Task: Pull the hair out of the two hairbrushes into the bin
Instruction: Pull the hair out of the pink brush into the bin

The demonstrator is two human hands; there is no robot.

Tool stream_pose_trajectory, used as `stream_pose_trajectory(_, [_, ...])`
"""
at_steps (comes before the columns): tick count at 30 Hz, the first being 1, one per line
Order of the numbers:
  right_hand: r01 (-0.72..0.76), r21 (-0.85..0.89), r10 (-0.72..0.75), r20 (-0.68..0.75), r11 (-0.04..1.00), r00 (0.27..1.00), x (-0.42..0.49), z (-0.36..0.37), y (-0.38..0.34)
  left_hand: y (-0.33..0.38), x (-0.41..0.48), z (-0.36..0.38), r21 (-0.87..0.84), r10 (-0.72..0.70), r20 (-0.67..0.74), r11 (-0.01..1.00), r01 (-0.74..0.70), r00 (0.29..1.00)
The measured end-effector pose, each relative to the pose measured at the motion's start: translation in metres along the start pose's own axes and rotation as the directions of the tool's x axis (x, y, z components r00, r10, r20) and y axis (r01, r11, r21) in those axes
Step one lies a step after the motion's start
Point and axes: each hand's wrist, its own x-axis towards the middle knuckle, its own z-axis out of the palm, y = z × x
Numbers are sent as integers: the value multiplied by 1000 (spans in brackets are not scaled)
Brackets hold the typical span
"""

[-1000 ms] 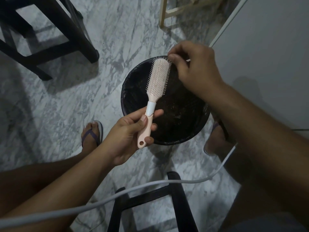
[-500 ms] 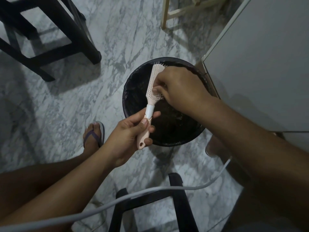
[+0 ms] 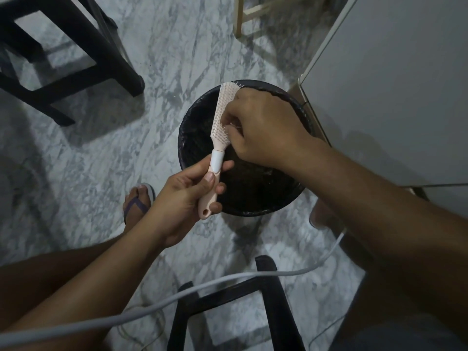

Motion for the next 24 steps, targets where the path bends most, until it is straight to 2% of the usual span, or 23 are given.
stream_pose_trajectory(9, [-18,-13,17,-32,1000,999,-2,8,-4,1,0,0,-11,-20,-9,1000,20,1000])
stream_pose_trajectory(11, [-42,108,44,-10,993,999,0,7,0,2,1,1,-59,-27,3,998,27,1000])
stream_pose_trajectory(13, [-111,304,113,10,946,993,4,1,7,4,3,1,-108,-20,12,994,21,1000])
stream_pose_trajectory(15, [-233,553,251,45,800,967,7,-8,13,5,4,1,-150,-25,6,988,26,1000])
stream_pose_trajectory(16, [-274,646,316,54,712,947,8,-12,15,5,5,1,-166,-33,-2,986,33,999])
stream_pose_trajectory(17, [-286,683,355,42,672,934,10,-16,18,4,5,1,-173,-39,-9,984,37,999])
stream_pose_trajectory(20, [-266,620,343,-5,738,939,11,-19,24,3,4,2,-172,-40,-17,984,37,999])
stream_pose_trajectory(24, [-169,450,196,-14,877,980,7,-10,21,3,5,3,-171,-36,-5,985,35,999])
